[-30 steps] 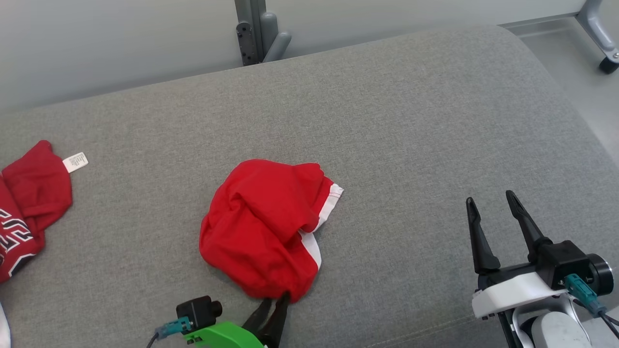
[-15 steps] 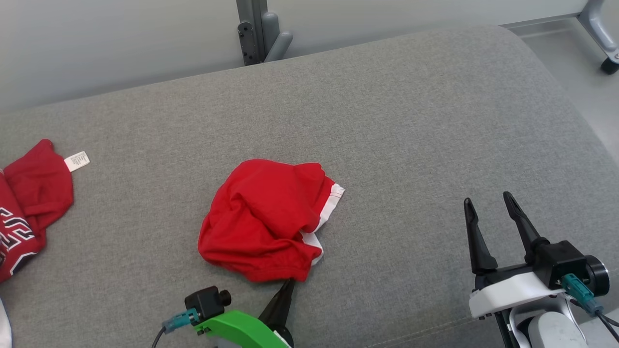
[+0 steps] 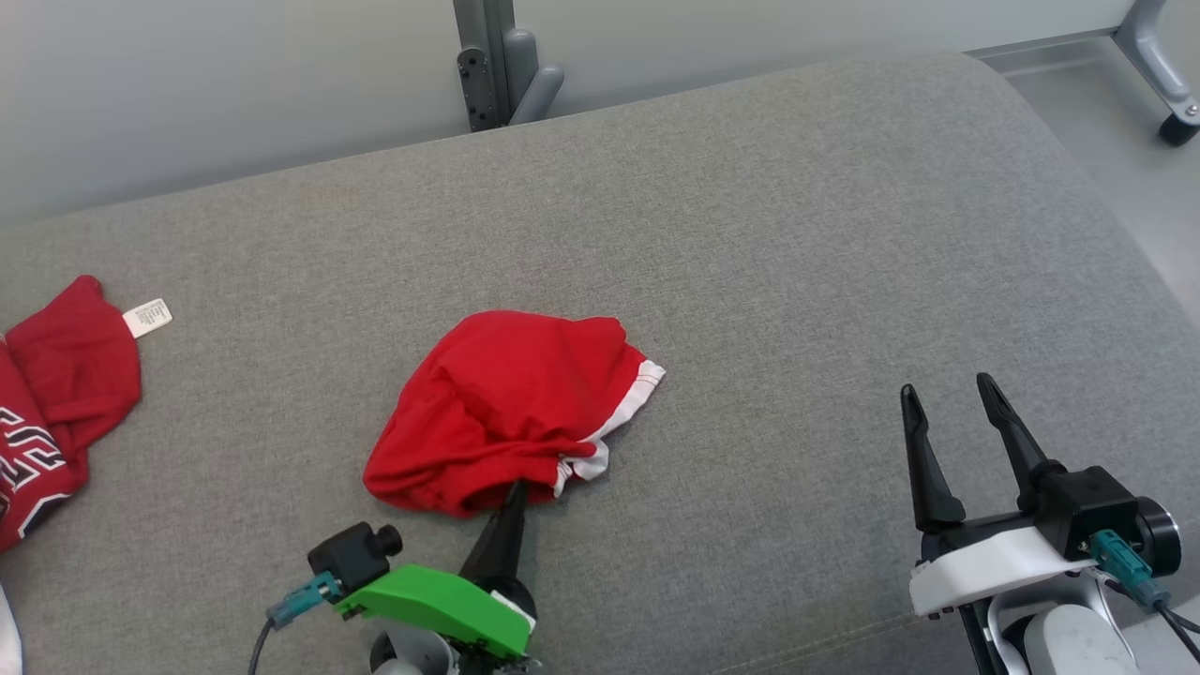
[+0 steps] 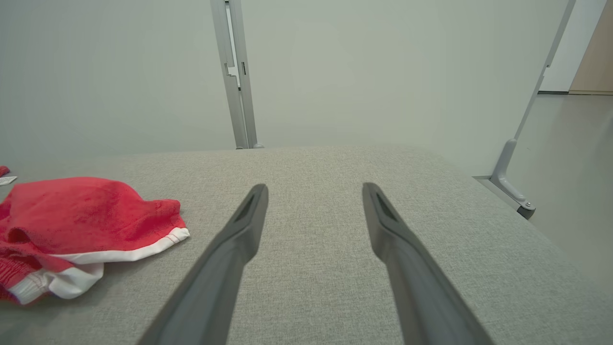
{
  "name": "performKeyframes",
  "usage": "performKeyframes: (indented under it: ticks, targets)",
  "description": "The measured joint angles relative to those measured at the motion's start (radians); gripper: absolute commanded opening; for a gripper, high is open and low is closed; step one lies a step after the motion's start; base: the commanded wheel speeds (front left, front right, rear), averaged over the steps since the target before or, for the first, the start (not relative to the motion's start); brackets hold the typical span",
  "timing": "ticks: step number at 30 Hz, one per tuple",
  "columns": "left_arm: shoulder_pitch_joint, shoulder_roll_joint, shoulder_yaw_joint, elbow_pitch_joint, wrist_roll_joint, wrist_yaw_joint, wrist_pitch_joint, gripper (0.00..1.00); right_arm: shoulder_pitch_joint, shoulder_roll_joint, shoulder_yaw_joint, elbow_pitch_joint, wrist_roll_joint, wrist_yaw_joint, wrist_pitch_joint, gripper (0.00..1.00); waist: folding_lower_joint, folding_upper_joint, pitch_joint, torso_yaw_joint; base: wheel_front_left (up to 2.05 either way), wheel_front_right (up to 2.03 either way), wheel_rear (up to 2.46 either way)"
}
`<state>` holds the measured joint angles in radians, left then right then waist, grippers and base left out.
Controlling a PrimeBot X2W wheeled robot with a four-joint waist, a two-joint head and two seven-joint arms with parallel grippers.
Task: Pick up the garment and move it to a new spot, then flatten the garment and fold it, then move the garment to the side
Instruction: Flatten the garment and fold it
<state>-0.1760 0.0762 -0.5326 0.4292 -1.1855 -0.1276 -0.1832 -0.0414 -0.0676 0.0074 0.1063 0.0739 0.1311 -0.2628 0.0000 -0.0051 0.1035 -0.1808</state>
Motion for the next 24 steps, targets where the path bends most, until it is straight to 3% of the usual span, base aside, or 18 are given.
performKeyframes:
  ticks: [14, 24]
  targets:
    - [-0.074, 0.077, 0.169, 0.009, -0.064, 0.001, -0.061, 0.0, 0.005, -0.005, 0.01, 0.005, 0.001, 0.0, 0.0, 1.0, 0.0, 0.0, -0.024, 0.006, 0.0, 0.0, 0.0]
    - [-0.189, 0.18, 0.219, 0.135, -0.037, 0.122, -0.032, 0.0, 0.005, -0.007, 0.02, 0.005, 0.002, 0.0, 0.0, 1.0, 0.0, 0.0, -0.003, 0.009, 0.0, 0.0, 0.0]
